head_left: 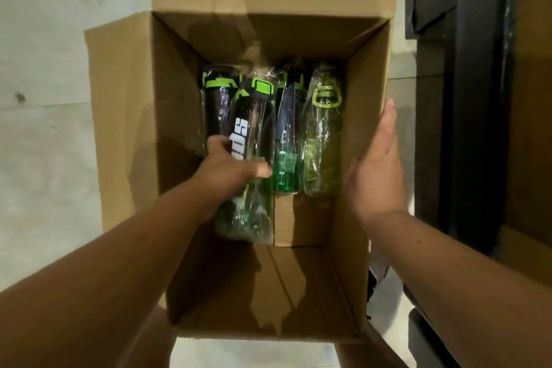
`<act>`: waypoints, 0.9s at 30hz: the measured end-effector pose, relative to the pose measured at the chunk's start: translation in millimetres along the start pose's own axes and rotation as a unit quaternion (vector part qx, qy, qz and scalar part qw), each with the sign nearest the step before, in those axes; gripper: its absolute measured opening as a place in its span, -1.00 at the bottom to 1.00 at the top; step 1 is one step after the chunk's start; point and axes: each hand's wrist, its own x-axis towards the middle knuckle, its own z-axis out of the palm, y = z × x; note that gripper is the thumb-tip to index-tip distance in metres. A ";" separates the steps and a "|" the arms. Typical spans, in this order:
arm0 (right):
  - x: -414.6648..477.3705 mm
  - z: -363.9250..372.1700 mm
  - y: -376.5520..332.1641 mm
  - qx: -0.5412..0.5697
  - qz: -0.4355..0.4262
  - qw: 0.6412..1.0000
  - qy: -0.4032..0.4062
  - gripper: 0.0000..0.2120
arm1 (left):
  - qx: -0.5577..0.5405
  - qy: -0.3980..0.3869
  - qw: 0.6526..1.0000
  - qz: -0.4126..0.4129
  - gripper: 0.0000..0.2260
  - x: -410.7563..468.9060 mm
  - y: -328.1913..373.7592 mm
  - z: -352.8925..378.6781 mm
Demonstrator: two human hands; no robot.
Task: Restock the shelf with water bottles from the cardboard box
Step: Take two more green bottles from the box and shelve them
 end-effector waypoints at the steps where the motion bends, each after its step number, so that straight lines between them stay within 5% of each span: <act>1: 0.1 -0.7 0.0 0.003 0.004 1.000 -0.001 0.07 | -0.035 -0.018 0.999 0.005 -0.13 -22.4 -5.2 -2.6; 8: -2.1 -8.2 -7.3 0.017 0.052 0.998 -0.006 0.01 | -0.150 -0.016 0.988 0.043 -0.12 -149.1 -50.3 -19.1; 22: -14.3 -21.2 -24.4 -0.099 0.022 0.994 -0.032 -0.01 | -0.098 0.042 0.987 0.122 -0.01 -93.9 -41.1 -35.2; 25: -24.0 -15.4 -42.1 -0.227 -0.138 0.964 0.023 -0.15 | -0.067 0.031 0.988 0.138 -0.01 -95.5 -40.9 -44.7; 27: -22.5 7.0 -46.8 -0.283 -0.229 0.931 -0.042 -0.18 | -0.056 0.028 0.987 0.150 -0.03 -95.7 -38.8 -48.1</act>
